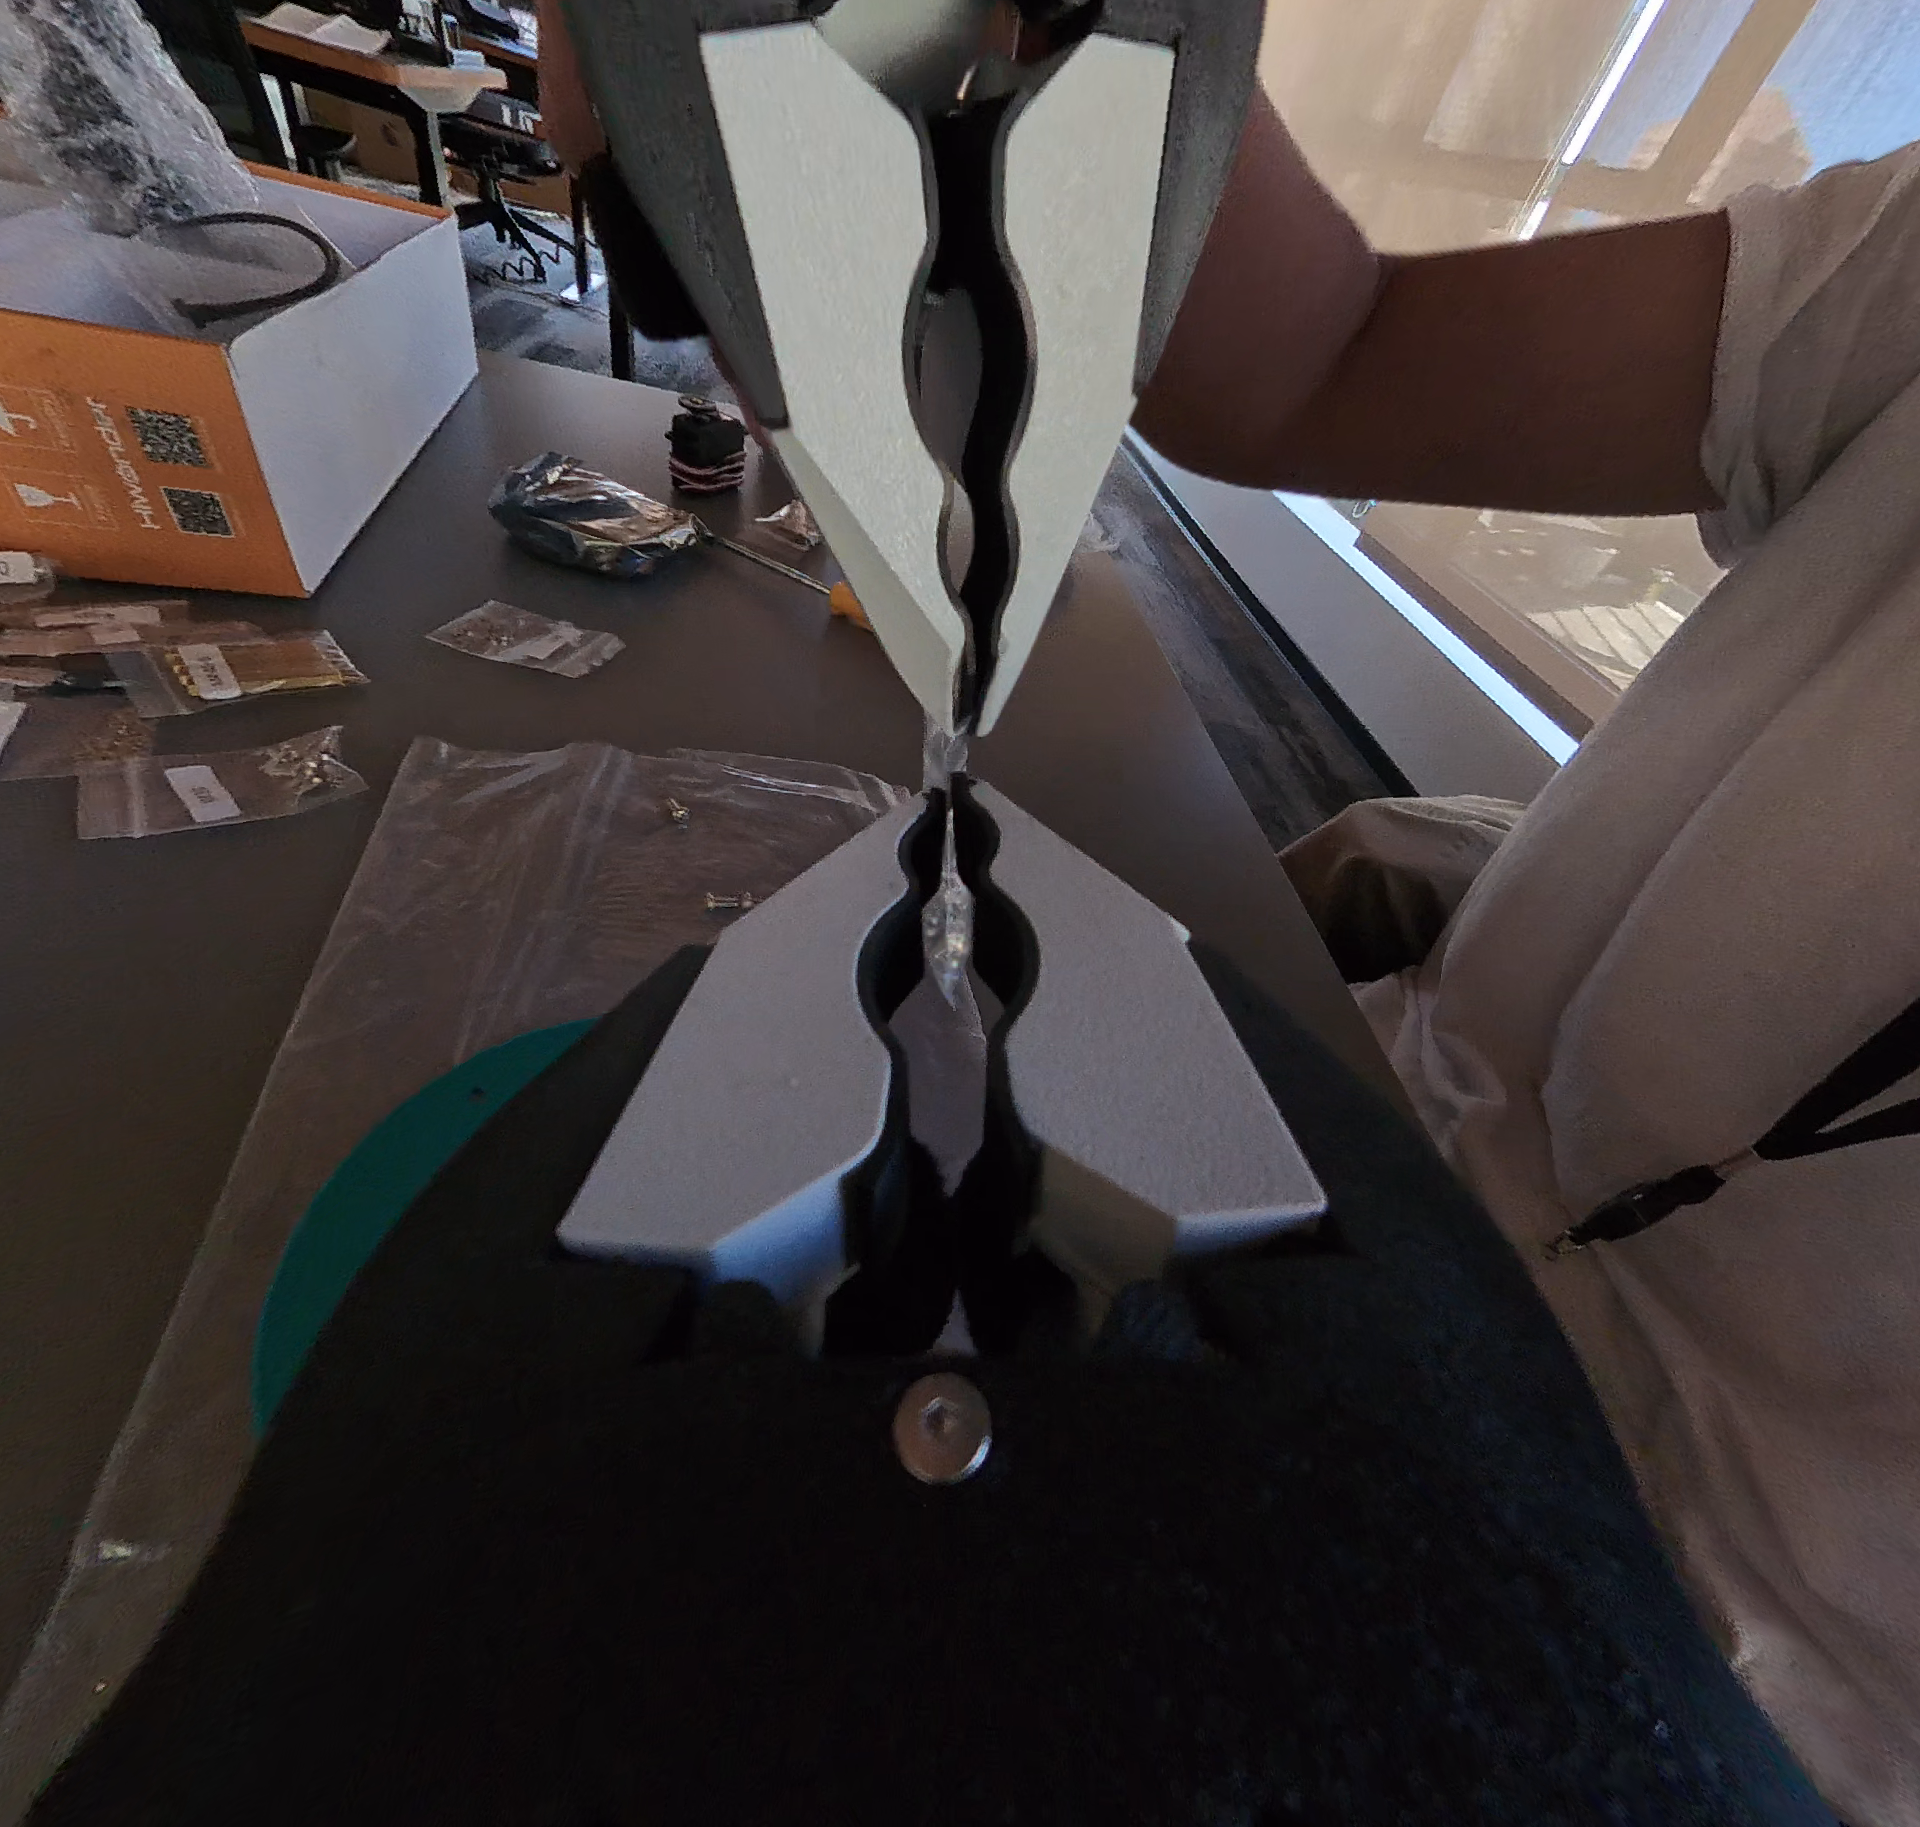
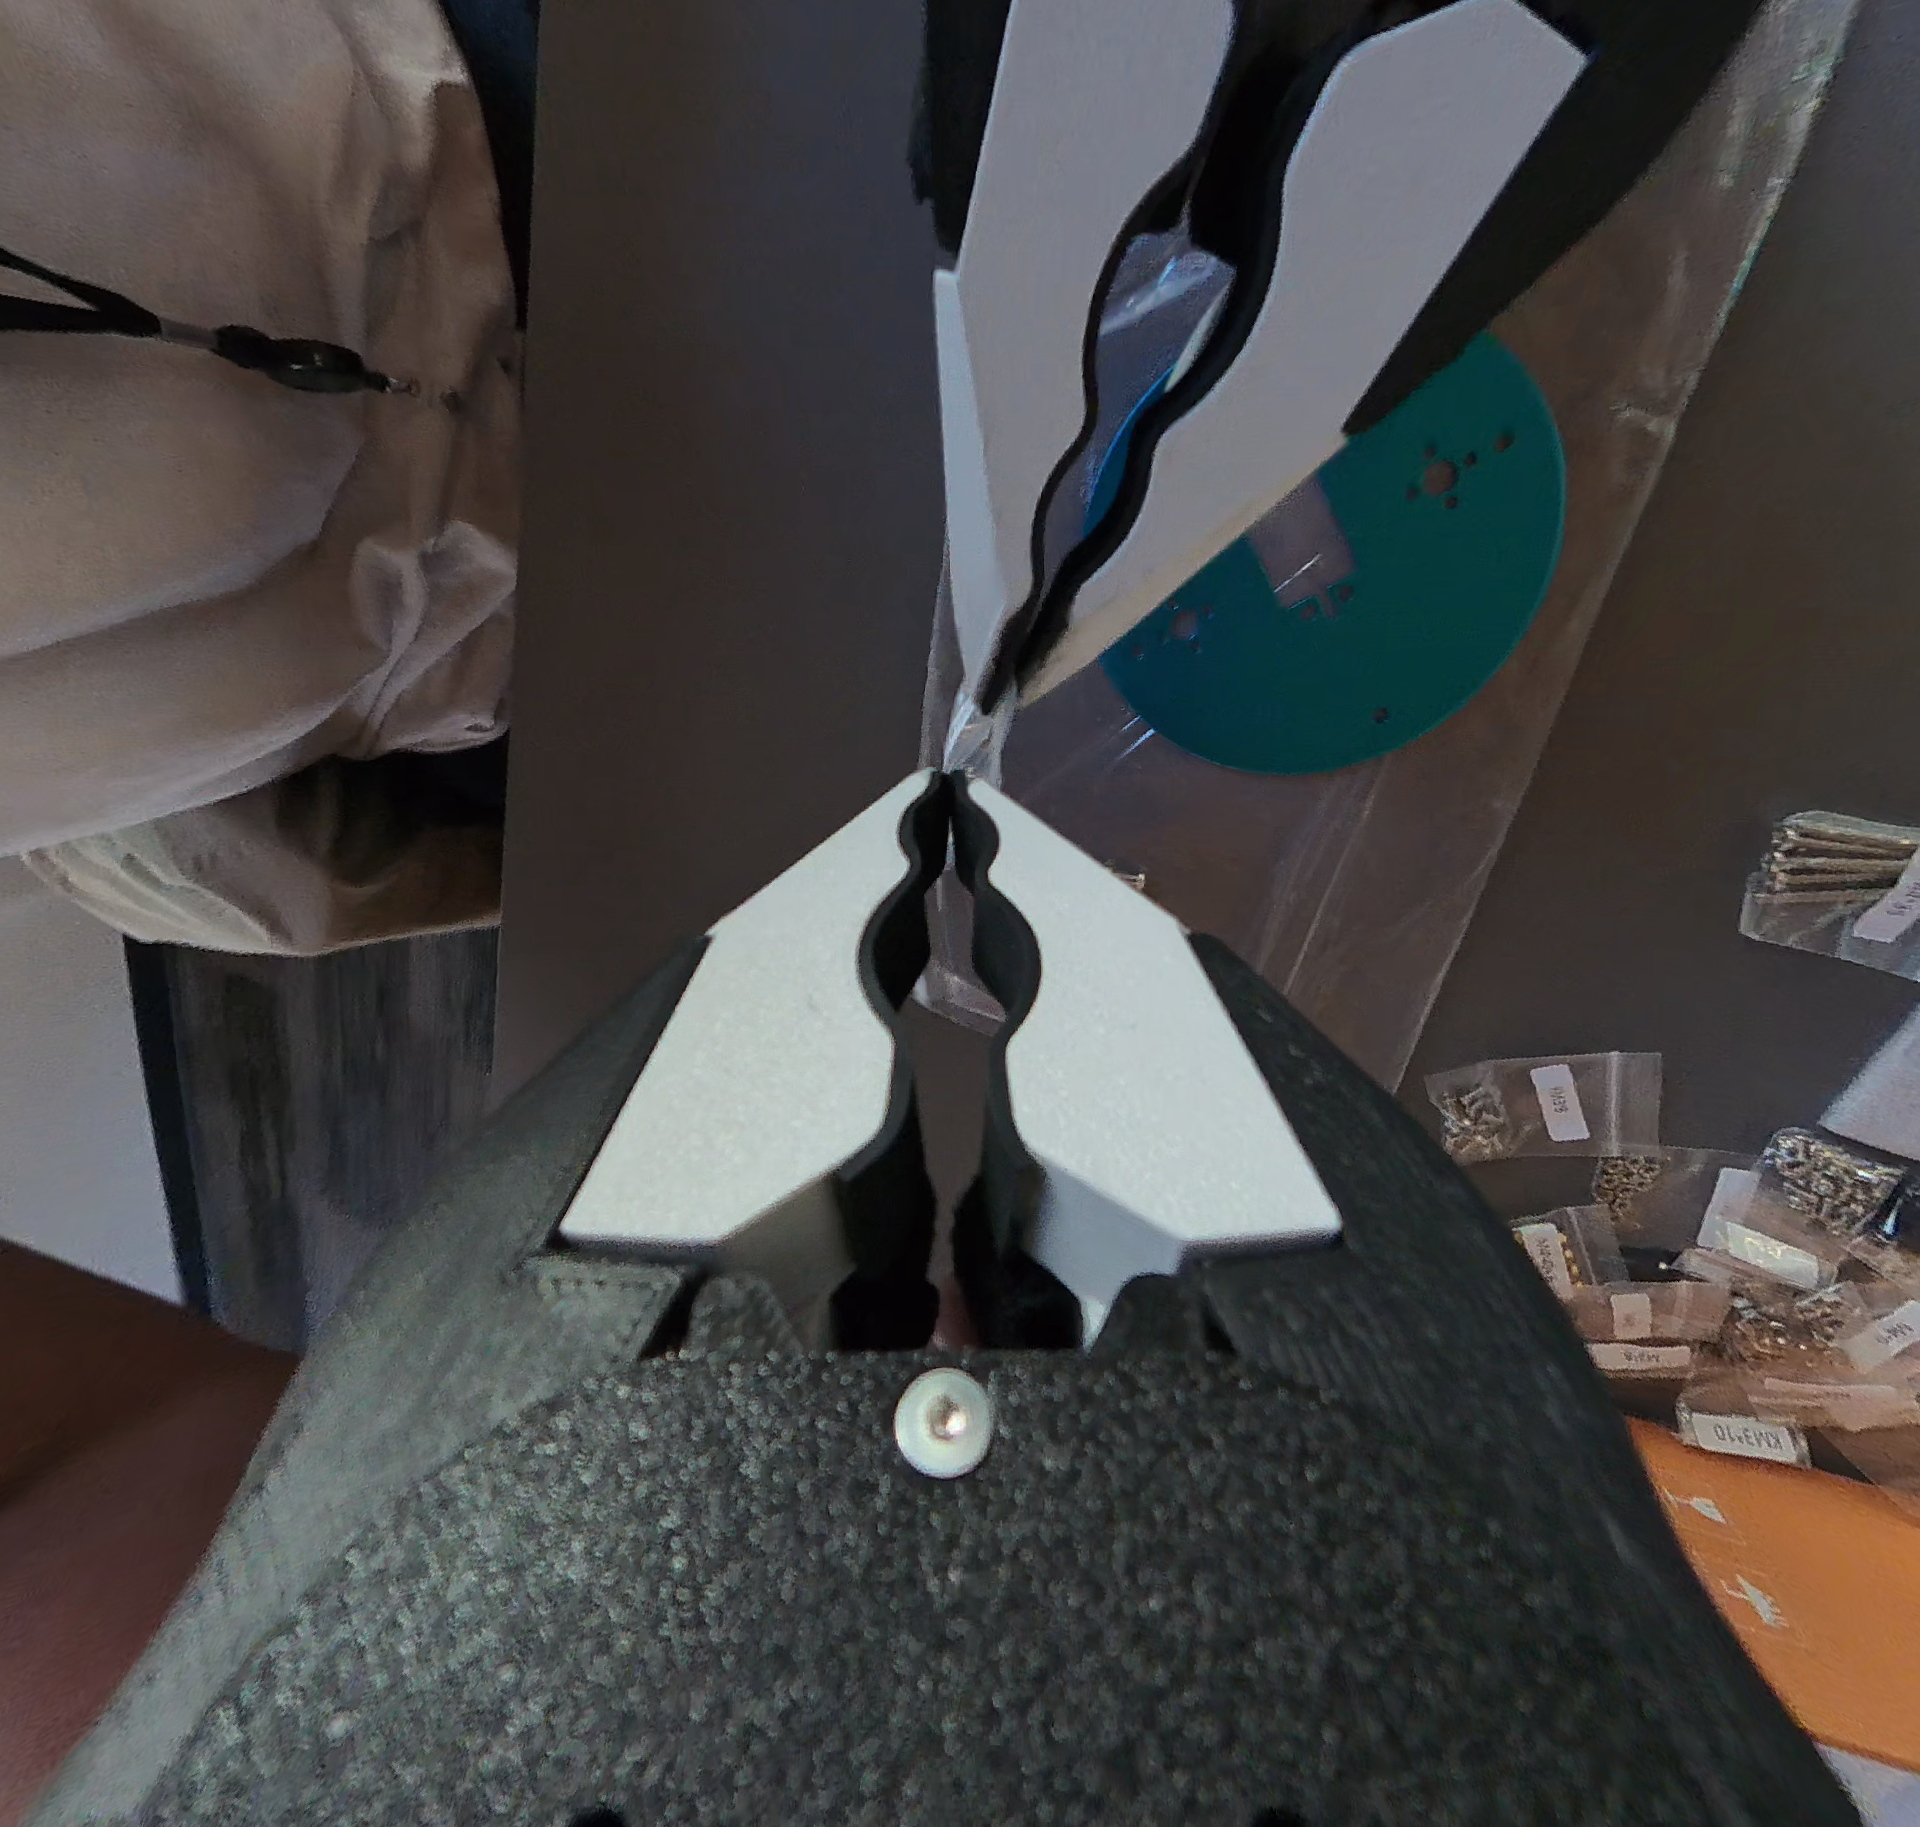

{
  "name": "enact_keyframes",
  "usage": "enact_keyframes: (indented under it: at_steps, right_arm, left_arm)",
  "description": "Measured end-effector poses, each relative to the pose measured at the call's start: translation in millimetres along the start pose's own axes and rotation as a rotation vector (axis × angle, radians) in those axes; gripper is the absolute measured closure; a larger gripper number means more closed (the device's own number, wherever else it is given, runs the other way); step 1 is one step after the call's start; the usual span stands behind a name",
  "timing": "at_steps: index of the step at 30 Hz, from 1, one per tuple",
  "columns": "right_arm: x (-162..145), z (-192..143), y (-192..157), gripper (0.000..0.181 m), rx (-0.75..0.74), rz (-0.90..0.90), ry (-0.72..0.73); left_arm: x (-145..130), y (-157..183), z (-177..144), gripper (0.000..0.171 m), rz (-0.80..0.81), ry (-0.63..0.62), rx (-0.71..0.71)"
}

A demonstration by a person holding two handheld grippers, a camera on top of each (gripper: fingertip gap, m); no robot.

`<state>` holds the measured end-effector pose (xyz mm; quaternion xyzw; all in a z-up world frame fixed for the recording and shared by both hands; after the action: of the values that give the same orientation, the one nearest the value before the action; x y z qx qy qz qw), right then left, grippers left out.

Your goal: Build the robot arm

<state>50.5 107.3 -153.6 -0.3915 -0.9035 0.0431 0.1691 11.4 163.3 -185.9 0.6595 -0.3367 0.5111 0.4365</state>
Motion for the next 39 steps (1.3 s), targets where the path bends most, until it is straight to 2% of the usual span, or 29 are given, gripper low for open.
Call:
enact_keyframes:
  at_steps: [3, 5, 7, 8, 9, 10, 11, 13, 14, 16, 18, 24, 39]
  right_arm:
    - [-4.0, -8.3, 6.0, 0.181, -0.044, 0.004, 0.12]
    - [-6.8, -18.0, 11.4, 0.179, -0.106, 0.012, 0.282]
    - [-10.1, -29.9, 16.5, 0.165, -0.177, 0.024, 0.561]
    - [-13.7, -36.9, 22.5, 0.152, -0.242, 0.052, 0.734]
    - [-18.2, -43.0, 27.1, 0.148, -0.285, 0.098, 0.931]
    - [-22.4, -45.7, 29.2, 0.144, -0.289, 0.14, 1.129]
    - [-27.2, -43.4, 31.2, 0.135, -0.284, 0.181, 1.264]
    - [-35.2, -28.4, 33.6, 0.135, -0.257, 0.242, 1.392]
    - [-35.6, -19.9, 30.6, 0.135, -0.197, 0.237, 1.434]
    - [-31.9, -9.8, 26.1, 0.14, -0.082, 0.245, 1.47]
    - [-25.5, -4.1, 22.2, 0.149, -0.034, 0.215, 1.459]
    - [-16.5, 2.4, 17.8, 0.167, -0.034, 0.178, 1.457]
    - [-13.8, 2.8, 17.9, 0.179, -0.099, 0.178, 1.448]
  left_arm:
    - [4.4, -3.9, -3.1, 0.171, -0.001, 0.052, 0.027]
    - [8.6, -8.9, -7.5, 0.171, -0.001, 0.093, 0.061]
    - [14.9, -13.6, -14.6, 0.171, -0.001, 0.157, 0.092]
    - [18.9, -15.6, -18.8, 0.171, -0.003, 0.197, 0.104]
    - [22.8, -17.4, -23.0, 0.171, -0.006, 0.235, 0.113]
    - [26.5, -17.8, -26.6, 0.171, -0.009, 0.271, 0.109]
    - [29.4, -17.4, -29.5, 0.171, -0.014, 0.3, 0.099]
    - [32.6, -17.1, -33.0, 0.171, -0.026, 0.338, 0.08]
    - [32.7, -16.9, -33.7, 0.171, -0.036, 0.347, 0.067]
    - [31.4, -16.8, -33.5, 0.171, -0.064, 0.353, 0.037]
    - [29.2, -16.7, -31.8, 0.171, -0.077, 0.345, 0.024]
    - [26.7, -15.1, -28.2, 0.171, -0.052, 0.308, 0.038]
    - [23.4, -12.3, -24.5, 0.171, -0.037, 0.277, 0.04]
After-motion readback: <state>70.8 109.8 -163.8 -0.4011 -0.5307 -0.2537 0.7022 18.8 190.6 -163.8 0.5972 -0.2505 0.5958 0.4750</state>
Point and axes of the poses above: each gripper's, where its closed fingertips meet, z out along the fingers, x out of its top, y = z × x across the jaws, the point moved 5 cm from there along -z, back along the fingers, and after that the axes turned 3 degrees about y, right-handed, at the moved point
